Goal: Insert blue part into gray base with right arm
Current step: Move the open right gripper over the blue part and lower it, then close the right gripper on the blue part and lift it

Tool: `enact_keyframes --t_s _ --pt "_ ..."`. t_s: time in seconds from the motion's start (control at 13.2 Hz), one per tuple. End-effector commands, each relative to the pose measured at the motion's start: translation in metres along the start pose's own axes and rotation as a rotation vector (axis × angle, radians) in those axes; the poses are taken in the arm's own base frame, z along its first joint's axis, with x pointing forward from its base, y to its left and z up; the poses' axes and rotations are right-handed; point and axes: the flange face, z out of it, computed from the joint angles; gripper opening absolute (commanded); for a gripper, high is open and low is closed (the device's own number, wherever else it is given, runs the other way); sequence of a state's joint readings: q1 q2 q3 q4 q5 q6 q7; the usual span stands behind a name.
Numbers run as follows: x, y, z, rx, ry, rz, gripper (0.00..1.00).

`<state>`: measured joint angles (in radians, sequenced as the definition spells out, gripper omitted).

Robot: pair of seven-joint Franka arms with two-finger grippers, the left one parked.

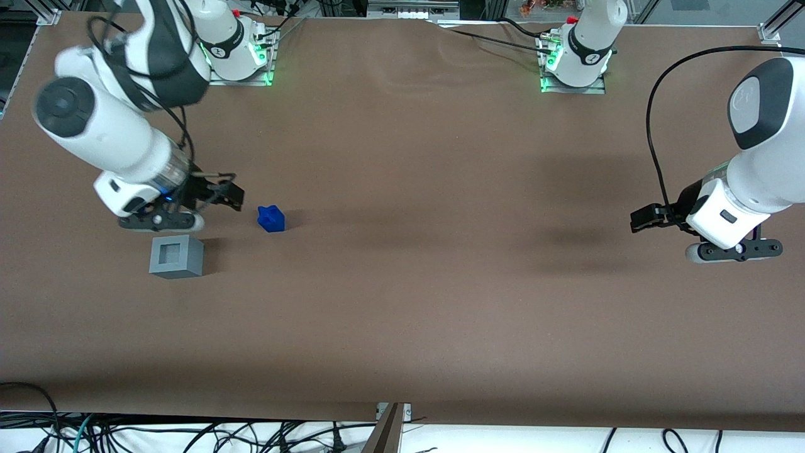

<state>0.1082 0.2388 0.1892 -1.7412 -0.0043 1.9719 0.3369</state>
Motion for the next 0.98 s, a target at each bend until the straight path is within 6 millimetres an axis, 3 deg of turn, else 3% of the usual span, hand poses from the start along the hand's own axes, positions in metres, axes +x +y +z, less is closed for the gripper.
enact_keyframes --t_s 0.0,0.15,0.6,0.91 --pt "0.001 -0.018 0.025 -0.011 0.004 0.045 0.99" --pt "-0.006 -0.017 0.049 -0.017 0.007 0.043 0.99" --pt "-0.042 -0.003 0.151 0.028 0.110 0.057 0.99" --pt "-0.058 0.004 0.183 0.036 0.111 0.080 0.99"
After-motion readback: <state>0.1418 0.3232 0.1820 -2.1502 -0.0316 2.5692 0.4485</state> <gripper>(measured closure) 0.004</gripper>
